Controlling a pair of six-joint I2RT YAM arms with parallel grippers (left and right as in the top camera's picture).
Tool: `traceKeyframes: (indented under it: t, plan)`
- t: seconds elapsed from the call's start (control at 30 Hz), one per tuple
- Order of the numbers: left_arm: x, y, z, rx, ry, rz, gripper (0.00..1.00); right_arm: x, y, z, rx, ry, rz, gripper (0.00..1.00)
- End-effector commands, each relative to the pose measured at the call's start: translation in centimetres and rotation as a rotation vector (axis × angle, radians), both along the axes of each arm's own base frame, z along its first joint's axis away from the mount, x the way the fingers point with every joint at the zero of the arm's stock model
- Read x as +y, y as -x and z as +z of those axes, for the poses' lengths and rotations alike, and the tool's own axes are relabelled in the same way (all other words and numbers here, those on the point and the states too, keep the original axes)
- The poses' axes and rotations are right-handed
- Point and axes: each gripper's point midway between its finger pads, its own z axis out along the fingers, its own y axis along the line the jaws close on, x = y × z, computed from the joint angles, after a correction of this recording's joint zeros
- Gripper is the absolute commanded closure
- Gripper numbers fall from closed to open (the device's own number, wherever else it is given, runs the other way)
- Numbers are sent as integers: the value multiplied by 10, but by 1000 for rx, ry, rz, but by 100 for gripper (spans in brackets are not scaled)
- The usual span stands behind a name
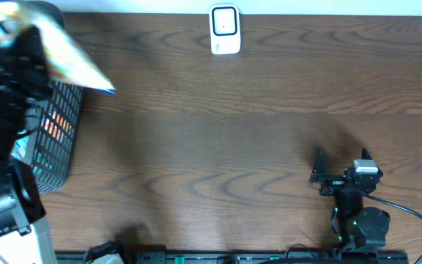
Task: Scan the item barcode
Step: 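Lift the snack bag out and place it near the scanner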
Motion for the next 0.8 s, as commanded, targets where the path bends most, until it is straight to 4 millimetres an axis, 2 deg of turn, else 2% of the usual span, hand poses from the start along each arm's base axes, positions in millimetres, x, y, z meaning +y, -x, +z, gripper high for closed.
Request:
traceKeyframes:
  t: [0.0, 0.2, 0.33, 0.47, 0.7, 0.77]
  plan:
    - [-77, 22, -7, 63, 60, -353, 93, 2, 0, -1, 1, 8, 7, 1]
    - [-135, 23, -43, 217, 99, -545, 93, 2, 0, -1, 1, 8, 7, 1]
    - [-163, 3, -71, 314, 95, -570, 93, 2, 0, -1, 1, 8, 7, 1]
    - [-189, -22, -121, 469, 54, -508, 93, 2, 0, -1, 1, 8, 7, 1]
    - [-229, -57, -225, 701, -116, -344, 93, 2, 0, -1, 1, 8, 7, 1]
    - [-235, -67, -260, 755, -197, -266, 92, 2, 0, -1, 1, 8, 7, 1]
